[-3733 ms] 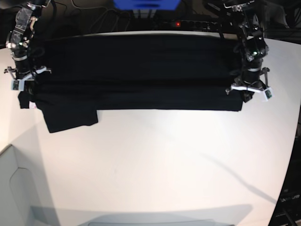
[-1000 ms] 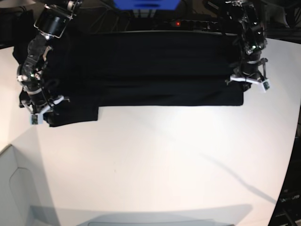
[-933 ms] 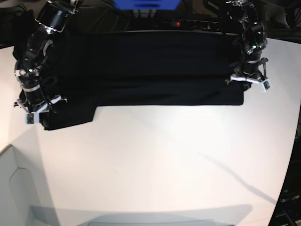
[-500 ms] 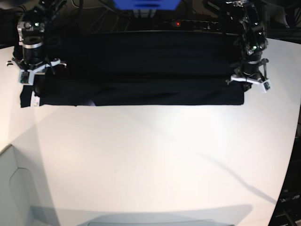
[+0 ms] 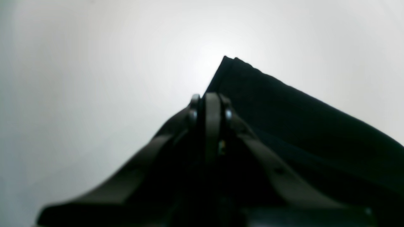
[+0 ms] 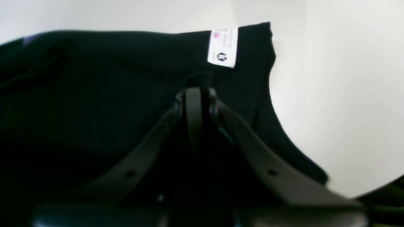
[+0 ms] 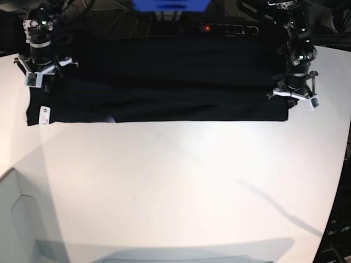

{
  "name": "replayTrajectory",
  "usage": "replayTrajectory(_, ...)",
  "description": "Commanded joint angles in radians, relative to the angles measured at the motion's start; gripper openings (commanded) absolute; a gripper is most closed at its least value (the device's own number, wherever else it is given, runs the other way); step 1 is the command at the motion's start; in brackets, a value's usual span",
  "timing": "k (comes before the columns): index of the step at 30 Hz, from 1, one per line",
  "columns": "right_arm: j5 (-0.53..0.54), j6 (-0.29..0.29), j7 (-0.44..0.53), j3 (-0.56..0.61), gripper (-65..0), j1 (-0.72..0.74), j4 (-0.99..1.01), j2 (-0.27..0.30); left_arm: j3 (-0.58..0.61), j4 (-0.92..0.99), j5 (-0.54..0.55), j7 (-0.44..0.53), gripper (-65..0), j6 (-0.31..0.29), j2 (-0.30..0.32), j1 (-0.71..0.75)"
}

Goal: Fold the T-shirt properly
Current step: 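Grasp the folded edges with both grippers and tuck them inward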

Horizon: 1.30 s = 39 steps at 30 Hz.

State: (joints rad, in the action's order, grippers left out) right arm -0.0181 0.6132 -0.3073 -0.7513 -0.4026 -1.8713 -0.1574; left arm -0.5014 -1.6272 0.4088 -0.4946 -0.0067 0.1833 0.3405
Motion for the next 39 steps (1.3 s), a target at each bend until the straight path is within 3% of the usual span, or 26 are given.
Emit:
replayTrajectory(1,0.01,0.0,0.023,-0.017,-65.0,0.014,0.005,0.009,-0.006,-0.014,-0.001,0.026,-65.0,0.001,0.014,-0.002)
replayTrajectory(9,0.01,0.001,0.015,-0.04,-65.0,0.081,0.143,0.074,-0.006,-0.014,-0.001,0.026,-65.0,0.001,0.006,0.012)
replayTrajectory(19,0.011,0.001,0.013,-0.17,-35.0,0.083,0.109,0.058,-0.006,-0.018,-0.001,0.026,-65.0,0.001,0.005,0.035)
replayTrajectory(24,0.097,0.001,0.012,-0.153,-31.5,0.046,-0.027,0.005,-0.009,-0.02,-0.001,0.026,-65.0,0.001,0.005,0.044)
replayTrajectory(28,0.117,0.001,0.012,-0.015,-31.5,-0.028,-0.083,0.0,-0.007,-0.02,-0.001,0.024,-64.6,0.001,0.006,0.05)
replayTrajectory(31,0.116,0.001,0.013,0.062,-31.6,-0.054,-0.049,0.0,-0.013,-0.02,-0.001,0.007,-57.4,0.001,0.005,0.05)
replayTrajectory(36,0.111,0.001,0.021,0.098,-31.7,-0.046,0.08,0.0,-0.016,-0.077,-0.001,-0.068,-33.4,0.001,0.005,0.053)
replayTrajectory(39,0.111,0.001,0.021,0.098,-31.7,-0.031,0.128,0.0,-0.016,-0.121,-0.001,-0.068,-25.8,0.001,0.003,0.081)
